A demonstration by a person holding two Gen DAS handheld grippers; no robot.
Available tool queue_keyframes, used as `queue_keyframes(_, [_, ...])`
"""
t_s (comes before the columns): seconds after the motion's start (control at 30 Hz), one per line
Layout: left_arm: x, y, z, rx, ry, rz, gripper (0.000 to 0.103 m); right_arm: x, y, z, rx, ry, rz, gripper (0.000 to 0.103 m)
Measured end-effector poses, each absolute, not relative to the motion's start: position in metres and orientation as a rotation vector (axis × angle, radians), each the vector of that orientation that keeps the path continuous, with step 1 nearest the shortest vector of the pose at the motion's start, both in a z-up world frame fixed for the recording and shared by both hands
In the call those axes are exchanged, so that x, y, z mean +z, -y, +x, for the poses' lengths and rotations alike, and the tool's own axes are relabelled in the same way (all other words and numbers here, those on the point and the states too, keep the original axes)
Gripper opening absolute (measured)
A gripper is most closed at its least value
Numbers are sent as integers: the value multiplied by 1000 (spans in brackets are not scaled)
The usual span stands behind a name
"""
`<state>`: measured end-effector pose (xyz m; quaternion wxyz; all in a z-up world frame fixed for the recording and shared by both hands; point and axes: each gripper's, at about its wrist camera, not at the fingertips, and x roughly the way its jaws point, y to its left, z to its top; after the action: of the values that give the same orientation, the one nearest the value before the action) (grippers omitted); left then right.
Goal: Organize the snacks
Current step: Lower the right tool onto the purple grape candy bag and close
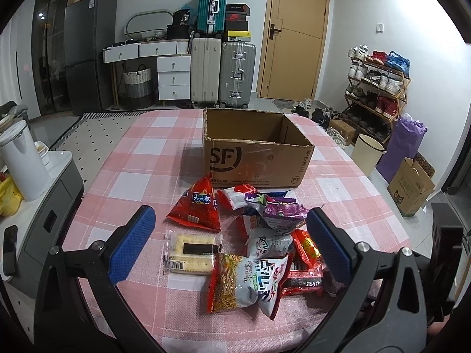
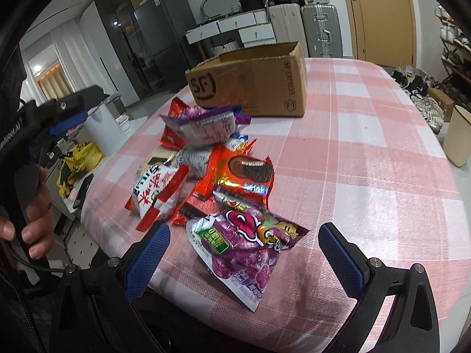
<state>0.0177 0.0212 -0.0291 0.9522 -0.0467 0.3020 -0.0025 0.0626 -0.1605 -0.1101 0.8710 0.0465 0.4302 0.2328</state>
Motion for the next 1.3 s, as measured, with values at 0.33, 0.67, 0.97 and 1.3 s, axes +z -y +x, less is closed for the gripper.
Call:
queue_keyframes(0.33, [-33, -29, 21, 0, -624, -110, 102, -127, 154, 70, 494, -949, 85, 103])
queue_keyframes(0.67, [-38, -34, 25, 10, -633, -115, 102, -136, 157, 75, 490, -974, 112, 84])
queue_keyframes(0.97, [-39, -39, 27, 24, -636, -123, 102, -139, 158, 76, 505, -983, 128, 77])
queue_keyframes(1.3, [-37, -53, 22, 62, -635, -147, 102, -137, 170, 75, 538, -965, 217, 46])
